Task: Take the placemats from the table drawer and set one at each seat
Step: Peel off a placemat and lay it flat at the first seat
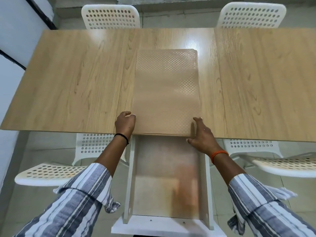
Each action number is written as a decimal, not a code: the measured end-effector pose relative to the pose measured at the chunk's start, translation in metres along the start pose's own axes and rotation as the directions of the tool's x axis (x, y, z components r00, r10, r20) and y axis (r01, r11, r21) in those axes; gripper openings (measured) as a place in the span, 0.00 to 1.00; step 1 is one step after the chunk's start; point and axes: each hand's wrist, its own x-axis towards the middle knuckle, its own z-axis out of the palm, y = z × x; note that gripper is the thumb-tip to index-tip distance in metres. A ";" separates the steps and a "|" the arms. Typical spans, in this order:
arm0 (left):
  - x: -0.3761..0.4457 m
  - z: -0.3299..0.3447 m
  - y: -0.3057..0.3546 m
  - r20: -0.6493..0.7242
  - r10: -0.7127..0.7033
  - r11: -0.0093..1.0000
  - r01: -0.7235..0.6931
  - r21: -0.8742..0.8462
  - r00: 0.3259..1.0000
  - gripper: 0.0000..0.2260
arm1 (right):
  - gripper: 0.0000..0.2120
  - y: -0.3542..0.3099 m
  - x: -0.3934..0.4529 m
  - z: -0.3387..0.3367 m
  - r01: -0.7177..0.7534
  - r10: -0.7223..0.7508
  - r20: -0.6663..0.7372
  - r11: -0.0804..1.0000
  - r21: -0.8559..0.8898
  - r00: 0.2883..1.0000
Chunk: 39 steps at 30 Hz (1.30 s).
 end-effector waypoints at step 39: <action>-0.017 -0.054 0.037 0.468 -0.175 0.975 0.219 -0.041 0.866 0.29 | 0.09 -0.022 0.026 -0.063 -0.374 0.250 0.283 0.502 0.780 0.926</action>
